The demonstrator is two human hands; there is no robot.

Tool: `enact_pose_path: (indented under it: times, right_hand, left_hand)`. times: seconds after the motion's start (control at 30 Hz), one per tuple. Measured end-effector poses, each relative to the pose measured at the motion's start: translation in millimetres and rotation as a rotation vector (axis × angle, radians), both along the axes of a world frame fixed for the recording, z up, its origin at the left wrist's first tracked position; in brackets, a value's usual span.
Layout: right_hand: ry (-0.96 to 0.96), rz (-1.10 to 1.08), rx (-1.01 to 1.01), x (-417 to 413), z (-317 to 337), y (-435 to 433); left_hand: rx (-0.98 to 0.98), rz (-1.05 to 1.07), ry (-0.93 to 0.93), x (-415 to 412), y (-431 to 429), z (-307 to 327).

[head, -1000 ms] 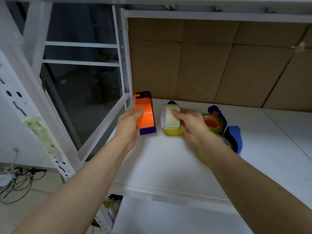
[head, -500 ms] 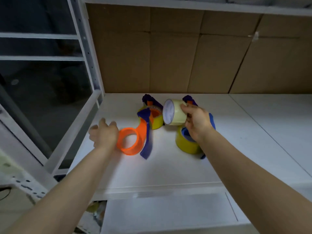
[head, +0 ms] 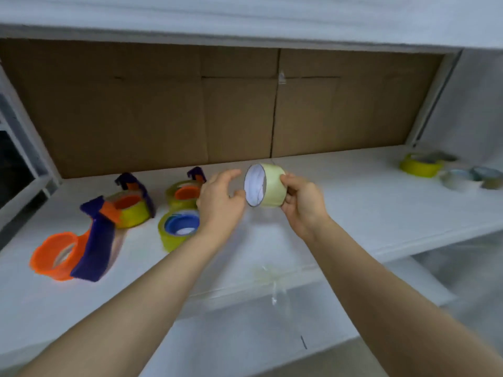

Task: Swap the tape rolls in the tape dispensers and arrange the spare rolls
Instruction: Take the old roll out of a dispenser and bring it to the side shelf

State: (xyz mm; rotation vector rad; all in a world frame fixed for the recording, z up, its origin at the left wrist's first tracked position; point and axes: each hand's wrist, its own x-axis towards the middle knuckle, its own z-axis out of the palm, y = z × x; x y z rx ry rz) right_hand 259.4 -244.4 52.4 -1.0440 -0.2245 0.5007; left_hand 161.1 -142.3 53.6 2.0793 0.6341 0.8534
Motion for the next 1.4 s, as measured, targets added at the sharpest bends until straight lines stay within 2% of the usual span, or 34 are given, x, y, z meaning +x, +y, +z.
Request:
enact_pose_path:
  times: [0.27, 0.5, 0.67, 0.93, 1.13, 1.27, 1.4]
  right_hand:
    - [-0.062, -0.340, -0.157, 115.7, -2.7, -238.8]
    - [-0.070, -0.515, -0.296, 185.5, -21.3, -358.9]
    - [-0.141, -0.584, -0.384, 248.6, -28.9, -402.0]
    - [-0.283, -0.641, -0.698, 381.0, -28.4, -448.7]
    - [-0.288, -0.646, -0.697, 448.6, -33.8, -475.4]
    - [-0.291, -0.584, -0.604, 489.1, -30.4, -474.5]
    - [-0.293, -0.442, -0.598, 533.8, -19.8, -466.6]
  left_hand:
    - [0.028, -0.279, 0.157, 153.3, -189.3, -2.2]
    - [0.103, -0.446, 0.238, 256.4, -284.9, -12.7]
    - [0.116, -0.487, 0.291, 341.6, -315.8, -25.9]
    - [0.149, -0.452, 0.414, 490.1, -337.5, -46.1]
    - [0.406, -0.433, 0.526, 581.3, -334.8, -56.3]
    - [0.437, -0.467, 0.665, 623.4, -335.1, -65.8]
    - [0.487, -0.418, 0.744, 643.1, -337.8, -72.4]
